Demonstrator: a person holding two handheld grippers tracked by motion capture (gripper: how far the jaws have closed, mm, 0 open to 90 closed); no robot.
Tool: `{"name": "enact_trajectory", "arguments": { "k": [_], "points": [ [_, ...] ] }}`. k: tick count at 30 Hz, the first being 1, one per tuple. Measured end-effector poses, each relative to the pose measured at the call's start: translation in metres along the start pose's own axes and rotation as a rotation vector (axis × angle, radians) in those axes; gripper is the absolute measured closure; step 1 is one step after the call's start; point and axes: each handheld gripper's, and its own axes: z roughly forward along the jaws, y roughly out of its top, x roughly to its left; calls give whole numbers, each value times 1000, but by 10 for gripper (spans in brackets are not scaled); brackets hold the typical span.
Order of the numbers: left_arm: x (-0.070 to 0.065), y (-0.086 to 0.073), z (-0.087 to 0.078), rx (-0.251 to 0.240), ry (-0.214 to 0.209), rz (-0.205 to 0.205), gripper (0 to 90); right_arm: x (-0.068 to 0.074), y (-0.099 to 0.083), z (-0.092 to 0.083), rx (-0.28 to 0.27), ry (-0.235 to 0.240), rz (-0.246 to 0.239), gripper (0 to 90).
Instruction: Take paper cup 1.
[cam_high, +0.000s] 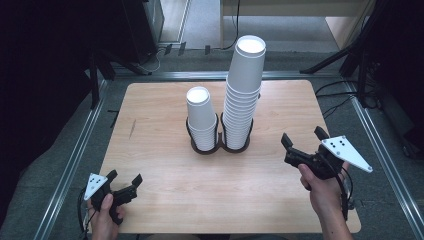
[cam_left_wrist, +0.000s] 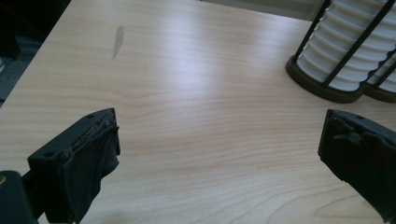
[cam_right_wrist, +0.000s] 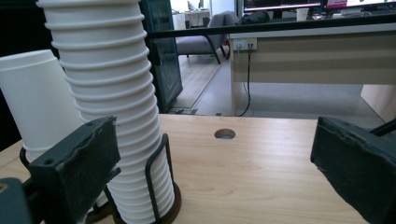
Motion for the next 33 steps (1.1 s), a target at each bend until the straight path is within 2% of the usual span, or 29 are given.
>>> {"name": "enact_trajectory", "arguments": {
  "k": [2,5,6,7,8,9,13,19,20,21,23,24,25,28,29,33],
  "points": [
    [-4,2,1,-4,-1,11,0,4,5,1,-9,8,0,3],
    [-17,7,3,-6,-19,44,0,8,11,2,-22,14,2,0],
    [-25,8,6,-5,-32,59,0,12,15,3,-30,22,2,0],
    [-25,8,6,-5,-32,59,0,13,17,4,-32,29,-1,0],
    [-33,10,8,0,-38,84,0,14,19,4,-34,33,-8,0],
    [-33,10,8,0,-38,84,0,14,19,4,-34,33,-8,0],
    [-48,14,15,0,-74,84,0,21,24,7,-33,49,-18,0],
    [-76,19,28,3,-130,115,0,29,29,12,-28,68,-32,0],
    [-85,22,32,-2,-148,117,0,32,30,14,-27,72,-28,0],
    [-85,22,32,-2,-148,117,0,32,30,14,-27,72,-28,0],
    [-94,24,36,-6,-164,121,0,34,32,16,-28,77,-26,0],
    [-103,26,39,-6,-177,135,0,35,32,17,-33,80,-22,0],
    [-103,26,39,-6,-177,135,0,35,32,17,-33,80,-22,0],
    [-119,30,46,-12,-201,149,0,38,34,21,-34,86,-12,0],
    [-119,30,46,-12,-201,149,0,38,34,21,-34,86,-12,0],
    [-134,35,52,-18,-211,155,0,42,39,24,-40,93,-24,0]
  ]
}}
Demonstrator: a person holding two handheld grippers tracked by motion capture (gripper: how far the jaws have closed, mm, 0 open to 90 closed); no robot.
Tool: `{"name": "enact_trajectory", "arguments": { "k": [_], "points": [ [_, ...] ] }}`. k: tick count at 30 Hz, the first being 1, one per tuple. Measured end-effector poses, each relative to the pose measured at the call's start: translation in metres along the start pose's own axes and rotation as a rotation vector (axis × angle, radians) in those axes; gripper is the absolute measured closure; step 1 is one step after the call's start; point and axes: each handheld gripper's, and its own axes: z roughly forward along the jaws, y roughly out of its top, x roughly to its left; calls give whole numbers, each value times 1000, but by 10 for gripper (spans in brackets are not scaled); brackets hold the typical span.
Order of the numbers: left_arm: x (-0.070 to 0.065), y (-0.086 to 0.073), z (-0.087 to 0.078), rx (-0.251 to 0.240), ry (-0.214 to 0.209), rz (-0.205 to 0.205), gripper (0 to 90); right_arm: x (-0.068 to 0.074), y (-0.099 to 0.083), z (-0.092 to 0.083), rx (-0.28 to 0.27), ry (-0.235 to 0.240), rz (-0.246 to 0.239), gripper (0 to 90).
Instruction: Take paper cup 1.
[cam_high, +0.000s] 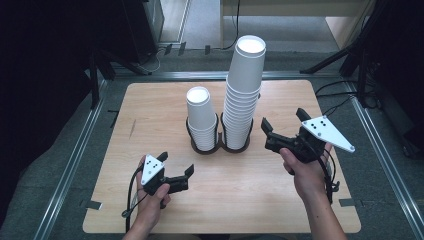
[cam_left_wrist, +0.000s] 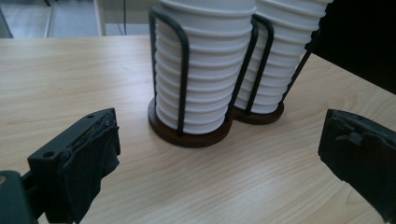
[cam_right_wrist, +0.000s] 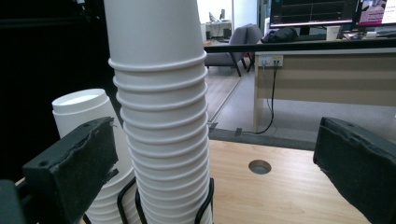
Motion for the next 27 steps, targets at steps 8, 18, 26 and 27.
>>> {"name": "enact_trajectory", "arguments": {
  "k": [8,18,26,27],
  "points": [
    [-24,10,23,5,-17,12,0,10,10,8,5,15,-13,0],
    [-49,23,47,11,-35,51,0,20,16,24,25,5,3,0],
    [-67,36,62,-21,-41,55,0,27,21,35,21,15,-1,0],
    [-69,37,65,-24,-43,51,0,29,22,37,20,17,0,0]
  ]
}}
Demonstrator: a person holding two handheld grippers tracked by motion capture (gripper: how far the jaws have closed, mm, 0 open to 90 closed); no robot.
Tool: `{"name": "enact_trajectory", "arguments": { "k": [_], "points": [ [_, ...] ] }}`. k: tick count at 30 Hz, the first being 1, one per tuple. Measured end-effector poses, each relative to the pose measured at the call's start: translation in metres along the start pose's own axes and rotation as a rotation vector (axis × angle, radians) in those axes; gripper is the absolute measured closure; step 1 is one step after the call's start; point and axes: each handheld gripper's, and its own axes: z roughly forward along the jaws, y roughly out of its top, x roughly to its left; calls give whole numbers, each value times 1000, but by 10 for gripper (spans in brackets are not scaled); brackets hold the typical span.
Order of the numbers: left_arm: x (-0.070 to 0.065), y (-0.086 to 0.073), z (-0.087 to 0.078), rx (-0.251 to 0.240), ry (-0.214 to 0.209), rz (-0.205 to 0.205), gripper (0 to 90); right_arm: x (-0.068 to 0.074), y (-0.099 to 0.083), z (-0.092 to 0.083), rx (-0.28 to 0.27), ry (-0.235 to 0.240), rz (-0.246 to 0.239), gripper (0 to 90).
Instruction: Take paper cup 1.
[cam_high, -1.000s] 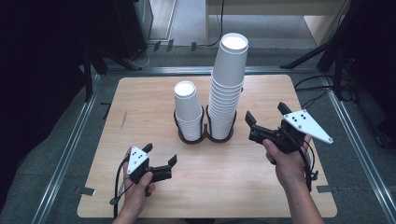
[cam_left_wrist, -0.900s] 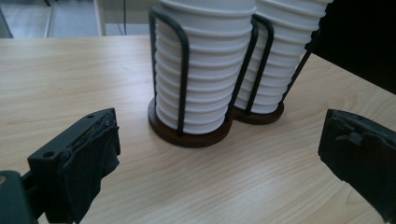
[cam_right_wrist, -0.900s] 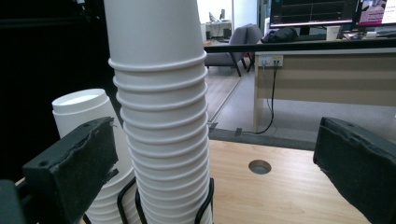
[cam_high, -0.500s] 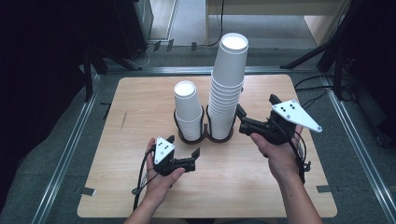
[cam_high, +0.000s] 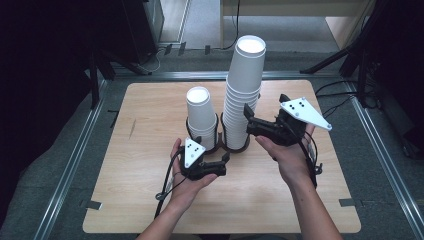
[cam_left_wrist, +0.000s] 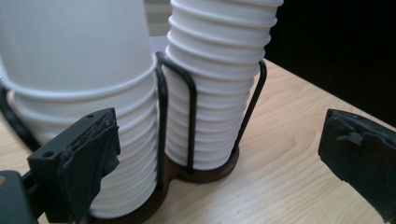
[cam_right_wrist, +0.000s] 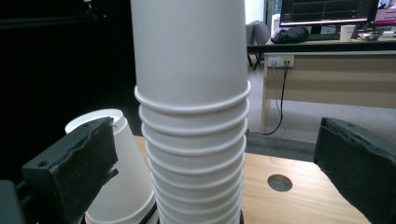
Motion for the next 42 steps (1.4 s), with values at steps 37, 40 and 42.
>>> {"name": "enact_trajectory", "arguments": {
  "k": [37,40,42],
  "points": [
    [-31,27,70,-78,156,30,45,16,27,67,18,-37,29,0],
    [-33,30,74,-82,165,27,48,16,25,75,25,-61,31,0],
    [-34,30,75,-85,170,28,57,15,25,76,24,-58,42,0]
  ]
}}
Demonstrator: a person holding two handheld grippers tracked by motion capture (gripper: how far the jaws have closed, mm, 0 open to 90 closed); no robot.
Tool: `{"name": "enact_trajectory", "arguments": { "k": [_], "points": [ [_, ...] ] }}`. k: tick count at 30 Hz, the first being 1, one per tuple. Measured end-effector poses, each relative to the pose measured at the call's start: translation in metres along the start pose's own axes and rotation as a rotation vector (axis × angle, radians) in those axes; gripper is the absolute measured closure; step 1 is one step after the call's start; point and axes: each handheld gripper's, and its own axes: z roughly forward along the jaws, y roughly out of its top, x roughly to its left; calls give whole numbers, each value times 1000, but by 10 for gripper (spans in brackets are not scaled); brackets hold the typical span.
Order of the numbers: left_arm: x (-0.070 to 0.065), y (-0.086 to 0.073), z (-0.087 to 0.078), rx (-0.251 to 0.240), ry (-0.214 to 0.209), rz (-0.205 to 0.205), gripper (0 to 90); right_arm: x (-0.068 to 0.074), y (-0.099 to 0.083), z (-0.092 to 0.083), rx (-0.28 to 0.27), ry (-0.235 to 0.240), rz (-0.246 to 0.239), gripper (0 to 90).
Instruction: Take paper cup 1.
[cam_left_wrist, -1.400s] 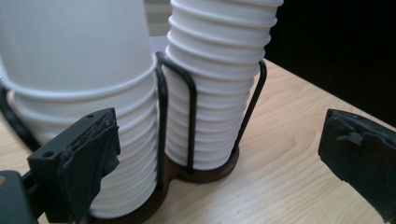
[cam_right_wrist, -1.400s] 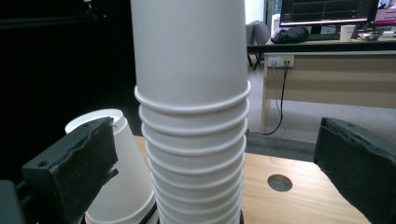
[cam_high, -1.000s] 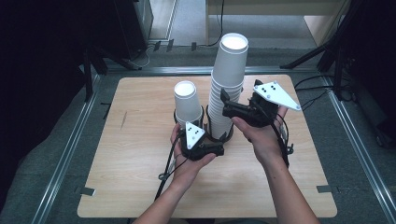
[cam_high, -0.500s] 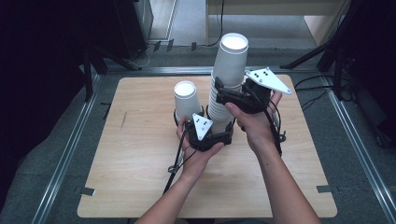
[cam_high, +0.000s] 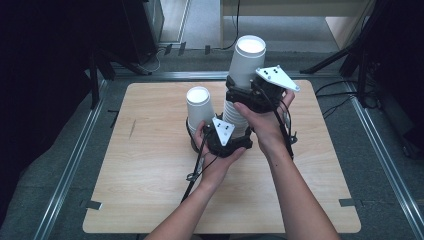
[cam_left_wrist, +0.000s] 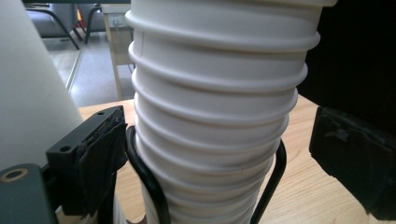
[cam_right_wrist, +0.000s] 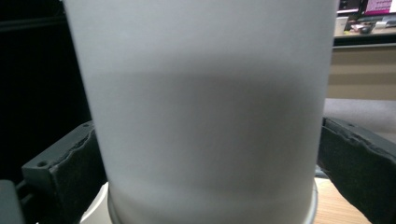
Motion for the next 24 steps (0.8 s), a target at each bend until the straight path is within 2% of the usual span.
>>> {"name": "enact_trajectory", "arguments": {
  "k": [2,5,7,24],
  "points": [
    [-1,0,1,4,-1,8,67,0,0,0,-19,10,6,42],
    [-1,1,4,1,3,10,68,2,1,0,-23,7,-2,59],
    [-1,1,5,-5,14,9,108,4,1,0,-29,4,-10,73],
    [0,1,7,-12,11,-8,115,4,2,0,-33,7,-18,100]
  ]
}}
